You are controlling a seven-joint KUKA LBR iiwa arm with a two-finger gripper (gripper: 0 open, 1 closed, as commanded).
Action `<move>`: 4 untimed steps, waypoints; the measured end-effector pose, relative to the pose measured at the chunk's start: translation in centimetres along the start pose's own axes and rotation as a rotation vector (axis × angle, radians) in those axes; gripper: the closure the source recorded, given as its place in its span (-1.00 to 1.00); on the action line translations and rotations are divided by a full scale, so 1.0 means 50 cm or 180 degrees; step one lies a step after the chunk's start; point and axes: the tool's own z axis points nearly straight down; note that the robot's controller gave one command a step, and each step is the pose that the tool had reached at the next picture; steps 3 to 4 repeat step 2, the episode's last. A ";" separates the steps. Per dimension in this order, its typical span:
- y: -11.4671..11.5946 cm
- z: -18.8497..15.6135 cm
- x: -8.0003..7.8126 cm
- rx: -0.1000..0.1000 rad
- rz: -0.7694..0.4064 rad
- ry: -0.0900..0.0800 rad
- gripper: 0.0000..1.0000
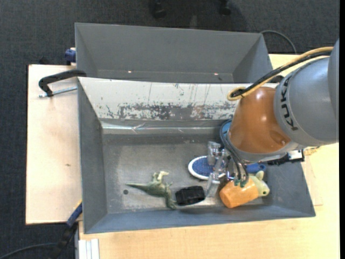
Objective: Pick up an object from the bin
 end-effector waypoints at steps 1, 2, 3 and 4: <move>-0.001 0.004 0.007 0.0003 -0.0005 0.0037 1.00; -0.014 -0.265 -0.049 0.0001 -0.0097 0.0014 1.00; -0.014 -0.265 -0.049 0.0001 -0.0097 0.0014 1.00; -0.014 -0.265 -0.049 0.0001 -0.0097 0.0014 1.00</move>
Offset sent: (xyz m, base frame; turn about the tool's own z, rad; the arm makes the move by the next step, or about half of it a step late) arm 0.0000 0.0000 0.0000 0.0000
